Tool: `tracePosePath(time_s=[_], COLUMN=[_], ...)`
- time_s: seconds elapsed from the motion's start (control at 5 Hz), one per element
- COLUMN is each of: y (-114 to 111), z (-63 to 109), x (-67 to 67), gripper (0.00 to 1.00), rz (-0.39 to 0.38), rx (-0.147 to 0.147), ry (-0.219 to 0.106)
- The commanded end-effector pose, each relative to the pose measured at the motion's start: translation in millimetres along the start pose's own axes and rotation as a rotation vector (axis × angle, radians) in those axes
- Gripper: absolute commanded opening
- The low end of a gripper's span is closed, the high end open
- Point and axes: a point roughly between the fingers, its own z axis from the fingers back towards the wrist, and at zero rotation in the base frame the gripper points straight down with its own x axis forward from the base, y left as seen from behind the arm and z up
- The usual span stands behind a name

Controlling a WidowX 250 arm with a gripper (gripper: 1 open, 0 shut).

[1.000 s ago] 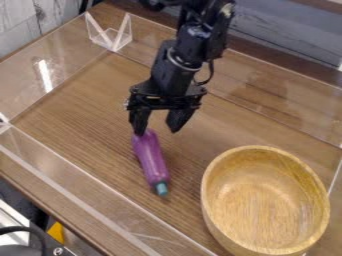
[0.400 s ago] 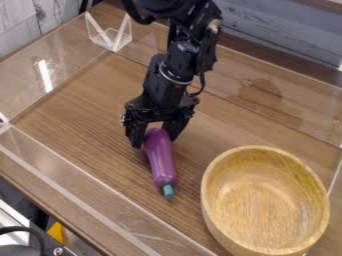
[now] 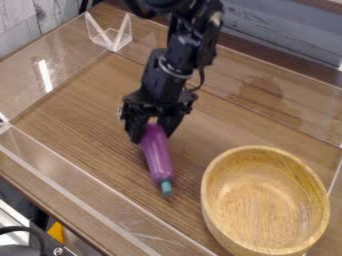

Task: Remove the purple eggplant from inside the brown bowl and put it on the table

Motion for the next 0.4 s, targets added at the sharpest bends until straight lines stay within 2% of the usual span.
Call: tracePosePath(time_s=[0.0, 0.2], y=[-9.5, -15.9], z=[35.0, 51.2], x=[2.9, -2.7], gripper=[0.00, 1.00], rz=[-0.018, -0.058], rx=[-0.051, -0.038], ry=[-0.029, -0.033])
